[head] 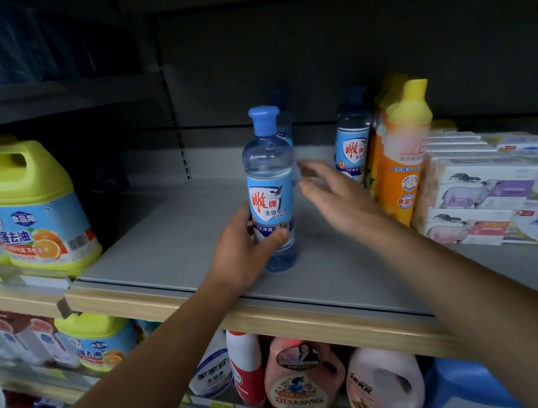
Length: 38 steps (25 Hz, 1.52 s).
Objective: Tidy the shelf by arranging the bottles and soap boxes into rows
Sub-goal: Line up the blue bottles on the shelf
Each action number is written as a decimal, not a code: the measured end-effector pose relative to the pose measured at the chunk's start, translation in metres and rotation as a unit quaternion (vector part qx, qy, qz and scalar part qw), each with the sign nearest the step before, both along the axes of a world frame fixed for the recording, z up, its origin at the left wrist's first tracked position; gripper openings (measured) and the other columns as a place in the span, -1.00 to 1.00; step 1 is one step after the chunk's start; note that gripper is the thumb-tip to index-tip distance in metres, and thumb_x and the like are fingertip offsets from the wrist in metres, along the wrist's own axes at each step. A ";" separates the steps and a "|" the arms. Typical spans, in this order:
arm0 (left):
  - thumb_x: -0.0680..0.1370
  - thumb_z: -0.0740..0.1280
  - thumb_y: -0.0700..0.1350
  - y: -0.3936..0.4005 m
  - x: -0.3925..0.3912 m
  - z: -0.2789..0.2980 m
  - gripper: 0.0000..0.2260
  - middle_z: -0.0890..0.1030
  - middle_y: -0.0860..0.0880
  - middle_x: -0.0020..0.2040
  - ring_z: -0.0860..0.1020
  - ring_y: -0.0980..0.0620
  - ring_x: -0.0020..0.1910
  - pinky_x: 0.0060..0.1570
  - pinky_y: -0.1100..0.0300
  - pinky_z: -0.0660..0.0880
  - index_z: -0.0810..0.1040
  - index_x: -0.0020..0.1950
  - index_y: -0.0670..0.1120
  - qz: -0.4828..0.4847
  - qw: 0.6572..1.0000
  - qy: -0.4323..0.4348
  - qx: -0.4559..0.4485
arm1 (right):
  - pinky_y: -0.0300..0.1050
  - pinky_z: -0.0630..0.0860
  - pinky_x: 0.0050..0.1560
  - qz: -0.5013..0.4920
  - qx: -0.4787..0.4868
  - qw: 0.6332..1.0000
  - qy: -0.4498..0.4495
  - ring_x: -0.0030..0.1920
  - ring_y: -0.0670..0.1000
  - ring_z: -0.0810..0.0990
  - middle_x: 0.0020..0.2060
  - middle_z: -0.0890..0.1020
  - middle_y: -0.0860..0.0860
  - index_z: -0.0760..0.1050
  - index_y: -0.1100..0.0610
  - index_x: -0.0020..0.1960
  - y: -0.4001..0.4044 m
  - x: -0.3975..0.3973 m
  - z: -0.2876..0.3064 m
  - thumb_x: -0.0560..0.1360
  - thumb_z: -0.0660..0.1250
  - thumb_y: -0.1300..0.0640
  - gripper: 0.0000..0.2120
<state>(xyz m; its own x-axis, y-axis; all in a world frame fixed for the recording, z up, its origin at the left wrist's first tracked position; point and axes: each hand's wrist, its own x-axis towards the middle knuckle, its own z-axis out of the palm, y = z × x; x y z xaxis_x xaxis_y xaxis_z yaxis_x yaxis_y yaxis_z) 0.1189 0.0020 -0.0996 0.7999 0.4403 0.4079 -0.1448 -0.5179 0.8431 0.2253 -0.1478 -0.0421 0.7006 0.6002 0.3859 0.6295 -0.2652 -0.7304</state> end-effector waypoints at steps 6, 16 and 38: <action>0.40 0.54 -0.04 0.022 0.051 0.006 -0.62 0.60 0.04 0.07 0.58 0.04 0.01 0.07 0.12 0.54 0.48 0.13 0.08 0.075 0.996 0.016 0.035 | -0.02 0.26 0.42 -0.069 -0.347 0.928 -0.117 0.46 0.06 0.28 0.49 0.30 -0.05 0.24 -0.04 0.51 -0.010 0.035 -0.064 0.54 0.11 -0.31 -0.38; 0.42 0.51 -0.02 0.059 0.170 0.002 -0.56 0.62 -0.08 0.14 0.59 -0.07 0.08 0.08 0.08 0.52 0.48 0.22 -0.11 0.170 0.984 0.007 0.057 | 0.00 0.22 0.42 -0.079 -0.319 0.934 -0.138 0.42 0.06 0.27 0.44 0.32 -0.11 0.28 -0.09 0.47 -0.008 0.039 -0.072 0.51 0.07 -0.31 -0.41; 0.48 0.43 0.00 0.016 0.183 0.050 -0.68 0.60 0.09 -0.09 0.58 0.16 -0.13 0.01 0.07 0.58 0.50 0.19 0.01 0.063 0.996 -0.036 0.058 | 0.00 0.21 0.41 -0.069 -0.300 0.943 -0.125 0.42 0.06 0.26 0.44 0.32 -0.10 0.26 -0.08 0.48 -0.008 0.044 -0.077 0.50 0.09 -0.31 -0.40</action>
<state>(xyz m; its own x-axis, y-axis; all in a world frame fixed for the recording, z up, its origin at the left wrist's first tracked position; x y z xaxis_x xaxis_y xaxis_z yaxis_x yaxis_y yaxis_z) 0.3021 0.0176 -0.0497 0.7089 0.4809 0.5160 -0.1305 -0.6295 0.7660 0.2693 -0.1558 -0.1187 0.7195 0.6735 0.1694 0.6921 -0.6752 -0.2553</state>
